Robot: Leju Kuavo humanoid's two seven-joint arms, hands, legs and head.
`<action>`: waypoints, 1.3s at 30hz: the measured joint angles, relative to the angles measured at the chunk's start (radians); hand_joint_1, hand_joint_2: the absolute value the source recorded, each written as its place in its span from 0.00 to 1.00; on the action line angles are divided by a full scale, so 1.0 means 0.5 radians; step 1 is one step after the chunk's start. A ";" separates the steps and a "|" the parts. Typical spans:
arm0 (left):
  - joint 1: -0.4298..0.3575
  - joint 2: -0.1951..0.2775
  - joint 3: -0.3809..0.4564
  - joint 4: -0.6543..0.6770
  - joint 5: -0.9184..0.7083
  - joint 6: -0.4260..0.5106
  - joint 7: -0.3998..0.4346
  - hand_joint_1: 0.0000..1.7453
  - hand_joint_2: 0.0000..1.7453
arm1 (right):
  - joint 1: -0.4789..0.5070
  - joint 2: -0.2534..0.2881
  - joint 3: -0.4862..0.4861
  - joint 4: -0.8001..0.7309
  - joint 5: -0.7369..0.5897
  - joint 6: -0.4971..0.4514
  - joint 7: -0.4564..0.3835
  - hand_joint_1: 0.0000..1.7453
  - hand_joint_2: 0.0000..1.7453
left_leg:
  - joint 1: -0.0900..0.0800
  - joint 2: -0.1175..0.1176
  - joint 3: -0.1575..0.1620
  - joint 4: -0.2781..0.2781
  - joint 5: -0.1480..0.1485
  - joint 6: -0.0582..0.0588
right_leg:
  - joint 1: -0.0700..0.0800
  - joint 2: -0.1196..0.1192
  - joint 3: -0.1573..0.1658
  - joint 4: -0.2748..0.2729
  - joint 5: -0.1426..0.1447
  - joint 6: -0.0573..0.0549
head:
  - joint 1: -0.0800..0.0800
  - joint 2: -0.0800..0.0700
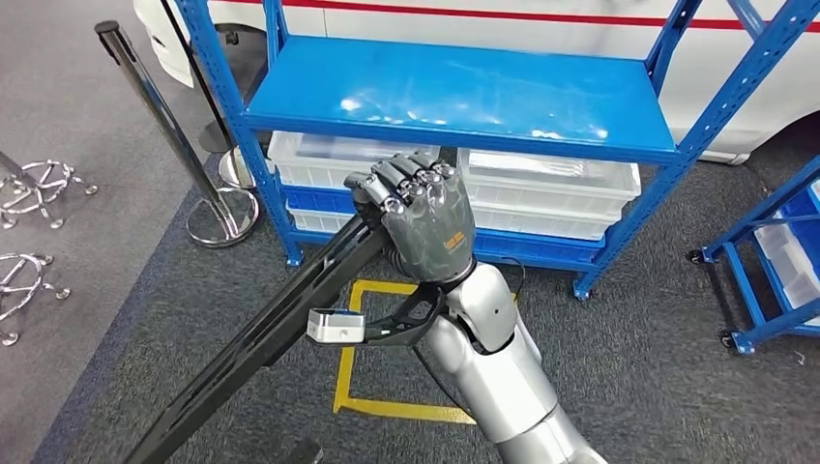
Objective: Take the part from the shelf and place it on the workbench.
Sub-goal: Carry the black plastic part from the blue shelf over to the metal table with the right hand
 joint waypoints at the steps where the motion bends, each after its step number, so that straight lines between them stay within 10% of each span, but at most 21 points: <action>1: -0.001 0.000 0.000 0.000 0.004 0.000 -0.002 0.00 1.00 | -0.001 -0.001 0.000 0.000 0.000 0.000 0.004 1.00 1.00 | -0.002 0.003 -0.020 0.001 0.018 0.008 | -0.004 0.003 -0.035 0.113 -0.097 0.007 | 0.000 0.000; 3: 0.001 0.000 0.000 0.000 0.009 0.000 -0.005 0.00 1.00 | -0.001 -0.006 0.001 0.001 0.002 0.000 0.012 1.00 1.00 | -0.004 0.004 -0.070 0.004 0.052 0.013 | -0.012 0.003 -0.098 0.368 -0.248 0.017 | 0.000 0.000; 5: 0.003 0.000 0.001 0.000 0.010 0.000 -0.005 0.00 1.00 | -0.002 -0.013 0.001 0.004 0.008 0.000 0.025 1.00 1.00 | -0.005 0.005 -0.120 0.010 0.085 0.009 | -0.021 0.002 -0.073 0.452 -0.239 0.023 | 0.000 0.000; 9: 0.001 0.000 0.001 0.000 0.010 -0.003 0.001 0.00 1.00 | -0.021 -0.016 0.011 0.011 0.018 0.000 0.045 1.00 1.00 | -0.008 0.003 -0.197 0.038 0.133 -0.020 | -0.022 0.004 0.267 0.001 -0.117 0.008 | -0.001 0.000; 13: -0.005 -0.001 0.001 0.000 0.009 -0.010 0.006 0.00 1.00 | -0.042 -0.018 0.022 0.015 0.026 0.000 0.050 1.00 1.00 | -0.005 0.002 -0.223 0.040 0.176 -0.067 | -0.010 0.003 0.307 -0.129 -0.110 -0.028 | -0.001 0.000; 19: -0.004 -0.001 0.001 0.000 0.007 -0.017 0.015 0.00 1.00 | -0.047 -0.018 0.036 0.022 0.032 0.001 0.065 1.00 1.00 | 0.004 0.000 -0.388 0.575 -0.214 -0.099 | -0.007 -0.012 0.169 -0.122 0.005 -0.094 | -0.001 0.000; 21: -0.005 -0.001 0.001 0.000 0.004 -0.018 0.021 0.00 1.00 | -0.047 -0.018 0.036 0.027 0.026 0.001 0.066 1.00 1.00 | 0.004 0.000 -0.324 0.594 -0.158 -0.098 | -0.004 -0.013 0.106 -0.109 0.043 -0.092 | -0.001 0.000; 26: -0.018 0.000 0.000 0.000 -0.016 -0.018 0.040 0.00 1.00 | -0.047 -0.018 0.036 0.030 0.010 0.000 0.066 1.00 1.00 | -0.011 -0.008 0.048 0.071 -0.108 -0.068 | 0.000 -0.011 0.014 -0.083 0.127 -0.054 | -0.001 0.000; 29: -0.019 0.001 -0.001 0.000 -0.032 -0.018 0.046 0.00 1.00 | -0.045 -0.024 0.036 0.031 0.006 0.000 0.066 1.00 1.00 | -0.008 -0.003 0.027 0.035 -0.057 -0.034 | -0.002 -0.008 -0.004 -0.088 0.146 -0.021 | -0.001 0.000; 33: -0.025 0.004 -0.005 0.000 -0.035 -0.018 0.047 0.00 1.00 | -0.044 -0.042 0.036 0.033 -0.003 0.000 0.066 1.00 1.00 | -0.003 0.010 -0.076 0.020 0.050 0.003 | -0.014 0.000 -0.091 0.226 -0.192 0.012 | 0.000 0.000; 35: -0.024 0.007 -0.009 0.000 -0.035 -0.018 0.047 0.00 1.00 | -0.042 -0.055 0.036 0.035 -0.004 0.000 0.066 1.00 1.00 | -0.006 0.012 -0.143 0.022 0.101 0.005 | -0.021 0.000 -0.085 0.394 -0.243 0.021 | 0.000 0.000; 39: -0.025 0.012 -0.012 0.000 -0.035 -0.016 0.045 0.00 1.00 | -0.051 -0.071 0.044 0.040 -0.041 0.000 0.085 1.00 1.00 | -0.008 0.012 -0.284 0.037 0.208 -0.016 | -0.027 0.001 0.231 0.121 -0.124 0.010 | -0.001 0.000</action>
